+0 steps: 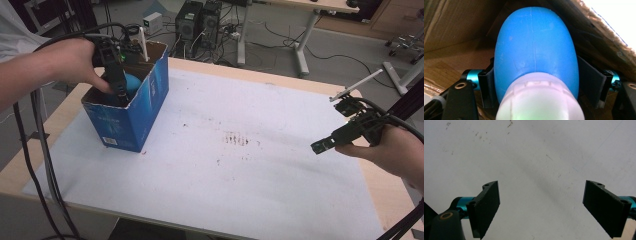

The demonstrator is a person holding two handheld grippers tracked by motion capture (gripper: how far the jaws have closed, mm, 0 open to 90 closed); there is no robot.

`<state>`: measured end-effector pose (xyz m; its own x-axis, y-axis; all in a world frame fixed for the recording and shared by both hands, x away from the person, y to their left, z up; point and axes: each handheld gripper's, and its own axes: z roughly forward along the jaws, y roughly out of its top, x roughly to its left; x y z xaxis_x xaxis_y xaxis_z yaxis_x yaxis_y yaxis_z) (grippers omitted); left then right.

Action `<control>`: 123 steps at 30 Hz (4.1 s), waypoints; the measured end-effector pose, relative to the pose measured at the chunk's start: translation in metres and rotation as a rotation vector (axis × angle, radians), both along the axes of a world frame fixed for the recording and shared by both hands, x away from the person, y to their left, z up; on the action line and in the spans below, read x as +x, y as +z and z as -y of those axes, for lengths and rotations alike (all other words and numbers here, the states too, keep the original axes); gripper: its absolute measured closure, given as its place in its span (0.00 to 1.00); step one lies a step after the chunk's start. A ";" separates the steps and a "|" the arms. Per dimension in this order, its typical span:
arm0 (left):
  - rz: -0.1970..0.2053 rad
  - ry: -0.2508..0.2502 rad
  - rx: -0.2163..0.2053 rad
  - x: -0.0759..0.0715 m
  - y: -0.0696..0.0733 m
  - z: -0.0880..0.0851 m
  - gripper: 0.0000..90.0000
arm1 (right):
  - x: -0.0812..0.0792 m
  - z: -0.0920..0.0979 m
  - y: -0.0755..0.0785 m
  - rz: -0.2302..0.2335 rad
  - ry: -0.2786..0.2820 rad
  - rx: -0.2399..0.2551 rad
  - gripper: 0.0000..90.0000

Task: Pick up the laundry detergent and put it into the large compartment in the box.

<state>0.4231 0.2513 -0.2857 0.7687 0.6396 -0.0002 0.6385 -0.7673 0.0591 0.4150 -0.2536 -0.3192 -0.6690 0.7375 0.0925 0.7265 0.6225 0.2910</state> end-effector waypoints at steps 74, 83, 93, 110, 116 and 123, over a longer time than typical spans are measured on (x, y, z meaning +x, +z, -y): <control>0.140 -0.388 -0.106 -0.030 0.080 0.134 0.26 | -0.010 0.004 0.017 0.045 -0.015 0.008 0.15; 0.135 -0.450 -0.148 -0.036 0.053 0.176 0.26 | -0.011 0.004 0.022 0.058 -0.012 0.008 0.15; 0.124 -0.452 -0.164 -0.038 0.036 0.190 0.26 | -0.009 0.002 0.022 0.060 0.002 0.009 0.15; 0.122 -0.448 -0.160 -0.036 0.034 0.189 0.26 | -0.009 0.002 0.022 0.059 0.003 0.007 0.15; 0.121 -0.446 -0.161 -0.037 0.034 0.188 0.26 | -0.008 0.001 0.021 0.058 0.005 0.006 0.15; 0.116 -0.441 -0.158 -0.037 0.035 0.187 0.26 | -0.009 0.000 0.022 0.057 0.007 0.006 0.15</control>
<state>0.3865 0.0646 -0.2512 0.9674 0.2516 0.0301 0.2366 -0.9393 0.2484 0.4064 -0.2532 -0.2973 -0.6788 0.7320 0.0581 0.7039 0.6260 0.3356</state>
